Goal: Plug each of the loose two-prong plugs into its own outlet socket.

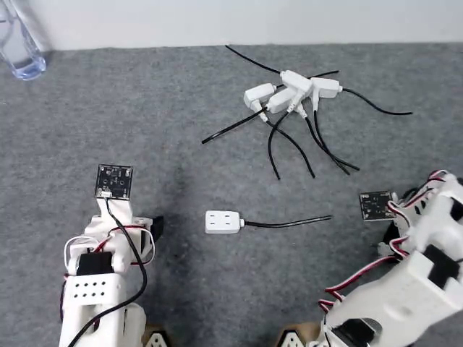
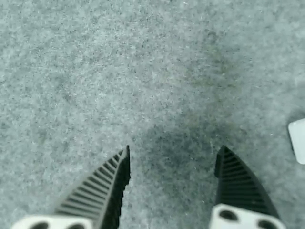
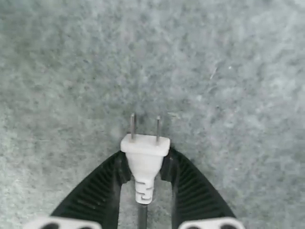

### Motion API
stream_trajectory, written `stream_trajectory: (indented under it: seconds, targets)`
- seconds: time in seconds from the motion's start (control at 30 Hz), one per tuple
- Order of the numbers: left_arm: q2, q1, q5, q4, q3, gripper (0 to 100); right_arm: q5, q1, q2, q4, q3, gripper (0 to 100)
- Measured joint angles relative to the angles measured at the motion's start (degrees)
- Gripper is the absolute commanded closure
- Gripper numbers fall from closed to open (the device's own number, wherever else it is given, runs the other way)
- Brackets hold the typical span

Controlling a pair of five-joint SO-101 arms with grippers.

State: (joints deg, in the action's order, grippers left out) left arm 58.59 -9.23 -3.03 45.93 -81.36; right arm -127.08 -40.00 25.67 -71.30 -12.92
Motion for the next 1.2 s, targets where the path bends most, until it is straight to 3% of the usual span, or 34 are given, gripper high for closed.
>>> stream_trajectory:
  seconds: [0.17,0.37,0.53,0.7,1.0,1.2]
  targets:
    - [0.0,0.0,0.0,0.0,0.0,73,0.0,0.0,0.3,-1.3,0.6,99.0]
    - [0.3,3.3,0.0,0.0,-1.1,73,2.1,1.8,-5.7,-16.8,3.7,99.0]
    - [0.4,4.7,0.0,-1.5,-1.1,73,8.8,7.6,-18.3,-27.7,4.0,99.0]
    - [0.4,7.7,3.3,-2.5,-1.1,73,21.5,17.7,-28.7,-28.9,1.8,99.0]
    - [0.4,18.6,22.3,-12.9,-1.1,73,52.1,46.2,-38.3,-27.2,-2.5,99.0]
    - [0.4,22.6,33.6,-15.1,-1.1,73,67.4,55.8,-39.0,-20.5,-2.5,99.0]
